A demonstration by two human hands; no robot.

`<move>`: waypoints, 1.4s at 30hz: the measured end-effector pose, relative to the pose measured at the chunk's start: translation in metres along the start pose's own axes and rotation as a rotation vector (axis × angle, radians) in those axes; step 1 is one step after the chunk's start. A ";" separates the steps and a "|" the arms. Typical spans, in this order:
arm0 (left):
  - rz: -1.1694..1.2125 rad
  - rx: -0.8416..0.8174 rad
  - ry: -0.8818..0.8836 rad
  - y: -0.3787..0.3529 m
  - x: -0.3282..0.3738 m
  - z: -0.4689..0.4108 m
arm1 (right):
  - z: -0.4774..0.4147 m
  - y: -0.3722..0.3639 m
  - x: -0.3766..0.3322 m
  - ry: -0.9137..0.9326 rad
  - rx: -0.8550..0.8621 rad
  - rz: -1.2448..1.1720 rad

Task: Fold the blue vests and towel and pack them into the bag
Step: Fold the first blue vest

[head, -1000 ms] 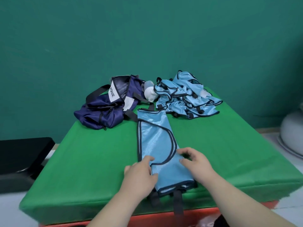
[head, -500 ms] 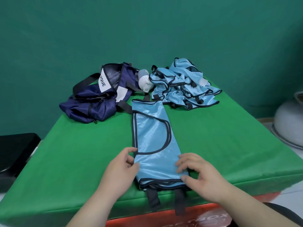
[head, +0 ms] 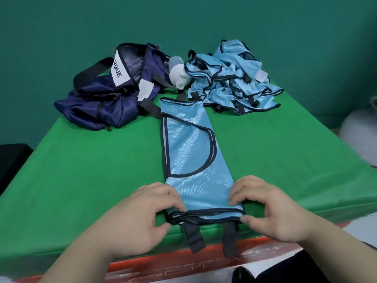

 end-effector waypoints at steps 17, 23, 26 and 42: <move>-0.150 0.128 -0.013 -0.003 -0.001 -0.011 | 0.002 -0.013 0.003 -0.056 -0.094 0.145; 0.044 0.324 0.151 0.010 -0.017 -0.010 | -0.004 -0.014 0.000 -0.012 -0.074 0.153; 0.194 0.393 0.249 0.008 -0.032 -0.010 | -0.008 -0.013 0.001 -0.039 -0.055 0.138; 0.198 0.371 0.172 0.015 -0.024 -0.025 | -0.022 0.006 0.013 -0.162 0.255 -0.212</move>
Point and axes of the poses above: each hand's wrist, its own z-axis away from the middle knuckle, its own y-axis out of the back of the hand, x = y × z, the point moved 9 cm from there along -z, towards the middle knuckle, and after that the axes turned 4 degrees about -y, right-handed, at the moved point
